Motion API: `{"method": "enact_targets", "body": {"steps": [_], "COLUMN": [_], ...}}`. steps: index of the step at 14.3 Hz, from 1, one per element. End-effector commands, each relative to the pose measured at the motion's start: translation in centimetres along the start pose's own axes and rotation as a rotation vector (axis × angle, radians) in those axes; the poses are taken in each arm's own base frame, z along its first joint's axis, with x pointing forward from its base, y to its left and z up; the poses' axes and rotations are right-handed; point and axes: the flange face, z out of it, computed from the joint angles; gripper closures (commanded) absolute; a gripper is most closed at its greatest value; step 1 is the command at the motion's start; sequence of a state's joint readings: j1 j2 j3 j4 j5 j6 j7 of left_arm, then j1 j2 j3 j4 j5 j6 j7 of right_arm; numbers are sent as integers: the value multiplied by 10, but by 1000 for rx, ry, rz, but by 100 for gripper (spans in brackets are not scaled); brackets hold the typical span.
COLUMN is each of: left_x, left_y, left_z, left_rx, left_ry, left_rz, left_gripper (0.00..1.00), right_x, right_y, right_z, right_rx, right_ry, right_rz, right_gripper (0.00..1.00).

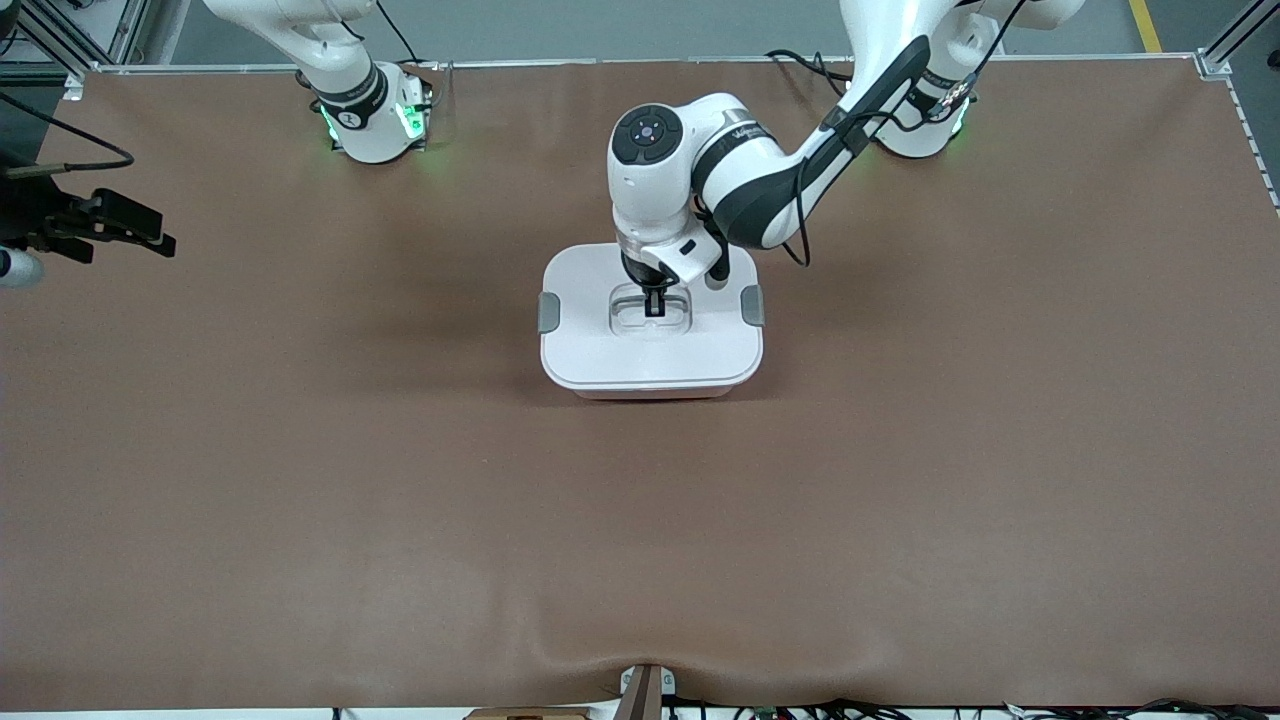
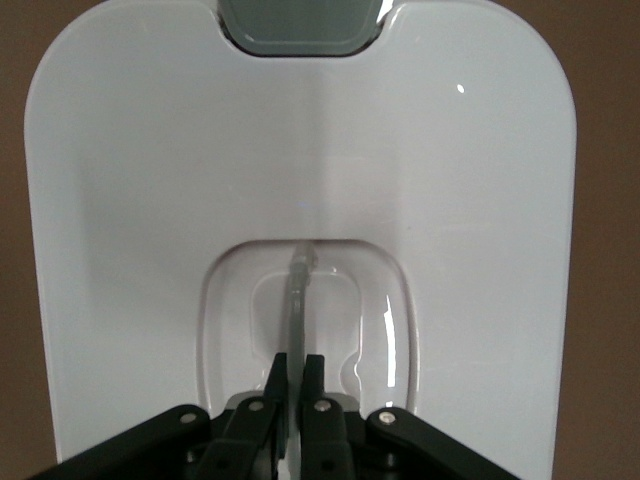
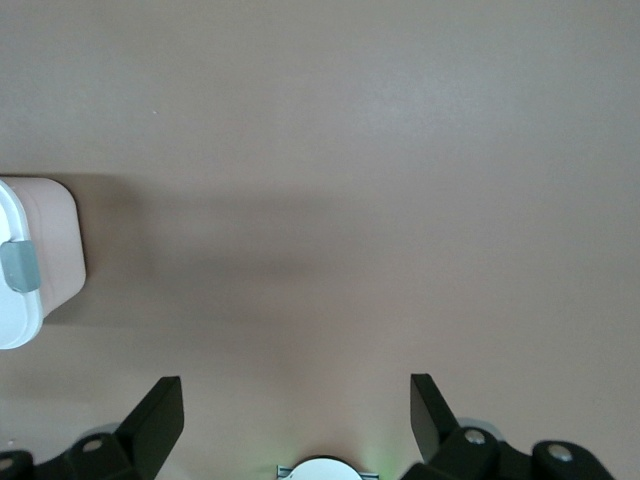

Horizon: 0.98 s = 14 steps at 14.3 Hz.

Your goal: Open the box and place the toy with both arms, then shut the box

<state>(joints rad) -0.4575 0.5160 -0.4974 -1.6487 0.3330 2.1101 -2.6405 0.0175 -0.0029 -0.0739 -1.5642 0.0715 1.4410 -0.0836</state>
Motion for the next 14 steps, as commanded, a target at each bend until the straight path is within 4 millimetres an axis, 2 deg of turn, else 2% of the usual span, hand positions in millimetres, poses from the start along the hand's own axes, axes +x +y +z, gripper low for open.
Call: {"method": "enact_targets", "body": {"steps": [1,4,5,6,7,8,9,12,14], "left_x": [-1,0,1,1,1,0,1,8,14], "left_y": [-10,-8,-6,-4,-2,-2,0,6,14], "left_z": [10,6,5,0,-4,-14,-26,-49,-65], "left_rx": [-38,-43,-43,-49,-54,-66,-78,-64,-57], "left_ry": [13,9,10,7,3,-5,-16,37,56], "left_rz": [-9,-11,-7,-2,-1,3,-4,16,58], "left_gripper": [100,100,94,65,40,19,2,0,0], "right_x": [2,2,2,2,1,1,1,9,9], "right_y": [-1,-3,-2,1,4,7,9,8,8], "right_z": [-5,-5,-5,-7,-9,-10,-10,1,1], "right_rx": [26,27,26,24,26,25,22,22,21], "right_ry": [2,6,5,10,15,17,15,-6,-5], "right_rz": [-4,-7,-5,-1,5,9,13,9,9], "right_gripper": [0,0,0,0,0,0,0,0,0]}}
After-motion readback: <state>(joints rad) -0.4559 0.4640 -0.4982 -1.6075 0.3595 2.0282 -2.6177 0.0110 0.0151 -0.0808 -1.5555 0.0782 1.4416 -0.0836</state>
